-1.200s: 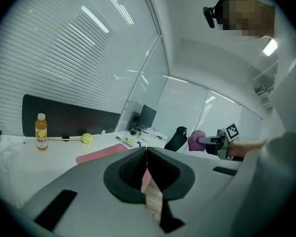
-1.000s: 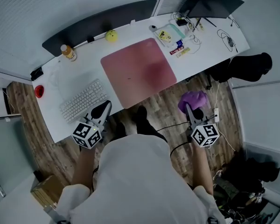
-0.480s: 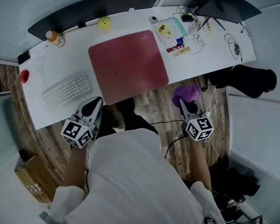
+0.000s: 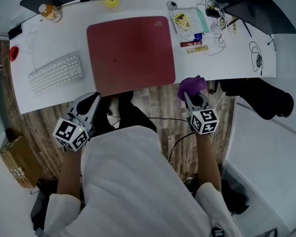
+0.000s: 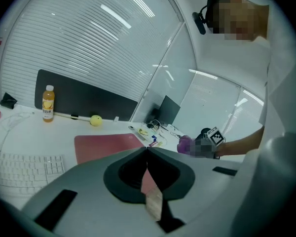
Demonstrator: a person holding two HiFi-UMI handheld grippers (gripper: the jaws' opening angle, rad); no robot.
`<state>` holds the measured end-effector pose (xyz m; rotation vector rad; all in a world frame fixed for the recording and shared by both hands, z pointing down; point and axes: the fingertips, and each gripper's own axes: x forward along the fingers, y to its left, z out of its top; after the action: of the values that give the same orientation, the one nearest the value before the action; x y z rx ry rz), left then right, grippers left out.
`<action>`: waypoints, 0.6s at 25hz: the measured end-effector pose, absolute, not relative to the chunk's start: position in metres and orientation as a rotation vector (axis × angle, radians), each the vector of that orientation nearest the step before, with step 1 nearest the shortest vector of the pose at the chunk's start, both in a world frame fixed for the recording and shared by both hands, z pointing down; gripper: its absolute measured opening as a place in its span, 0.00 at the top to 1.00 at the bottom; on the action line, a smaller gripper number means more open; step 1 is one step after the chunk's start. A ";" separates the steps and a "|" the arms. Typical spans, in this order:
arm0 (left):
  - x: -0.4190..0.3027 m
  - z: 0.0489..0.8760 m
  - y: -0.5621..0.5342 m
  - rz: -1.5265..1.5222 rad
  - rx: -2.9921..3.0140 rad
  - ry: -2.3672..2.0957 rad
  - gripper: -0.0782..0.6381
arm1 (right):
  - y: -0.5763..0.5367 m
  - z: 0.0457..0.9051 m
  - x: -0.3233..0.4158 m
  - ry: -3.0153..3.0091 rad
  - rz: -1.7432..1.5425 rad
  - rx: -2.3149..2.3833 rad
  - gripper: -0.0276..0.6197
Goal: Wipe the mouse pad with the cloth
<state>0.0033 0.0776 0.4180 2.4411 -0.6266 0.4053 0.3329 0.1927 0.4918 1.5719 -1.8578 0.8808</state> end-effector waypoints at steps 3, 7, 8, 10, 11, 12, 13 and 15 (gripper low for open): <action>0.005 0.429 0.081 0.418 2.403 -0.656 0.87 | 0.187 0.517 0.344 -1.836 0.899 1.509 0.83; 0.008 0.439 0.083 0.431 2.365 -0.683 0.87 | 0.182 0.551 0.358 -1.793 0.933 1.443 0.83; 0.009 0.442 0.083 0.435 2.356 -0.689 0.87 | 0.181 0.559 0.361 -1.777 0.933 1.423 0.83; 0.010 0.447 0.084 0.442 2.338 -0.699 0.87 | 0.180 0.574 0.367 -1.745 0.925 1.386 0.83; 0.010 0.449 0.084 0.444 2.330 -0.703 0.87 | 0.179 0.581 0.369 -1.732 0.924 1.373 0.83; 0.011 0.451 0.085 0.445 2.321 -0.708 0.87 | 0.178 0.587 0.371 -1.721 0.928 1.362 0.83; 0.011 0.452 0.085 0.446 2.313 -0.715 0.87 | 0.177 0.593 0.373 -1.710 0.932 1.352 0.83; 0.012 0.456 0.086 0.450 2.294 -0.728 0.87 | 0.175 0.605 0.376 -1.689 0.932 1.332 0.83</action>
<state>0.0116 0.0861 0.4559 2.2938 -0.7281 0.4502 0.3759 0.1753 0.6047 1.3317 -1.6892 0.9325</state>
